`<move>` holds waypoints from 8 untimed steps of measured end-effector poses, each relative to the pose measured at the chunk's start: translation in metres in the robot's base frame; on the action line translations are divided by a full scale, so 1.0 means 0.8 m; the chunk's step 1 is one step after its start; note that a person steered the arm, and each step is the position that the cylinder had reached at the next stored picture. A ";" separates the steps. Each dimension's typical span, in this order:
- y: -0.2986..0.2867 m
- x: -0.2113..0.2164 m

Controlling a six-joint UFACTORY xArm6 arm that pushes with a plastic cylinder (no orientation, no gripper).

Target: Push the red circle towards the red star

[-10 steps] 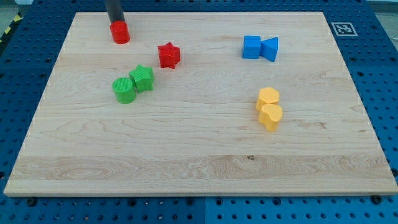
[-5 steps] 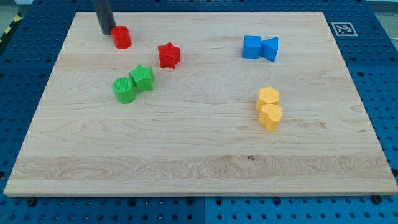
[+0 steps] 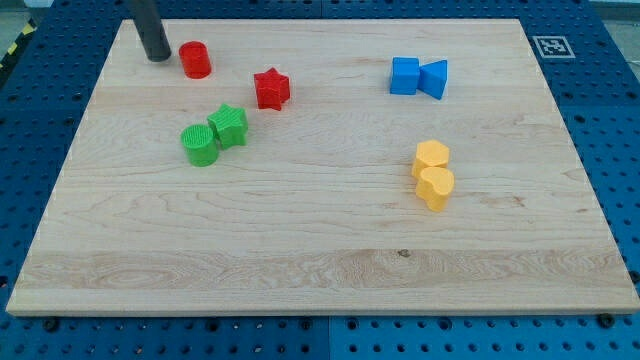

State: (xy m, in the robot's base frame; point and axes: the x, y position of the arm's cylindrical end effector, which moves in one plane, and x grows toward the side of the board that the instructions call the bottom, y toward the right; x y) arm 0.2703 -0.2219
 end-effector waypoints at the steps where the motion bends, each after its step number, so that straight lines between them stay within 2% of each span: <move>1: 0.015 0.000; 6: 0.035 0.003; 8: 0.055 0.024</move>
